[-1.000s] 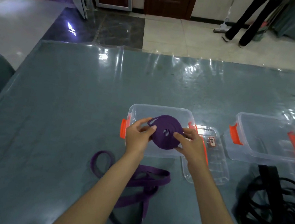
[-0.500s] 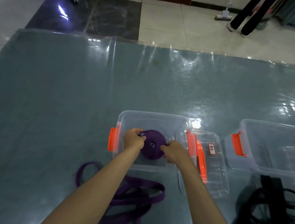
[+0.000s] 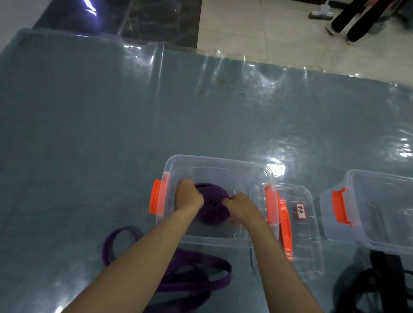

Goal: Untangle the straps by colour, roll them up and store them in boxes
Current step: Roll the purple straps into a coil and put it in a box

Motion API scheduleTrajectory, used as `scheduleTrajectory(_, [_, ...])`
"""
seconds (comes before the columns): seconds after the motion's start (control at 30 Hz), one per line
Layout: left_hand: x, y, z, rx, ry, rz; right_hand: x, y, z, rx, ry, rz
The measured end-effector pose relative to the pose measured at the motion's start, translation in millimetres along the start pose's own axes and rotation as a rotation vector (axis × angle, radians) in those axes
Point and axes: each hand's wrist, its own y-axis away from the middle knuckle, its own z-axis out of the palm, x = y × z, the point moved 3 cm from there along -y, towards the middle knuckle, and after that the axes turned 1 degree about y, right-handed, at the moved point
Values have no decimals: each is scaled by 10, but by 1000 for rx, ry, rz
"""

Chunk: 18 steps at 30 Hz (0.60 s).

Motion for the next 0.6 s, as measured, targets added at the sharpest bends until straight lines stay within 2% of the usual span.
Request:
scheduleTrajectory(0.13, [77, 144, -110, 11, -181, 123, -128, 306, -94, 54, 139, -168])
scheduleTrajectory(0.27, [169, 518, -383, -32, -269, 376, -169, 901, -172, 300, 124, -497])
scheduleTrajectory(0.4, [-6, 1150, -693, 35, -300, 695, 93, 1520, -26, 514, 61, -720])
scheduleTrajectory(0.53, [-504, 1809, -1008, 199, -219, 934, 603, 1728, 297, 541, 57, -700])
scheduleTrajectory(0.6, [-777, 1990, -1052, 267, -238, 963, 842, 1696, 484, 495, 122, -665])
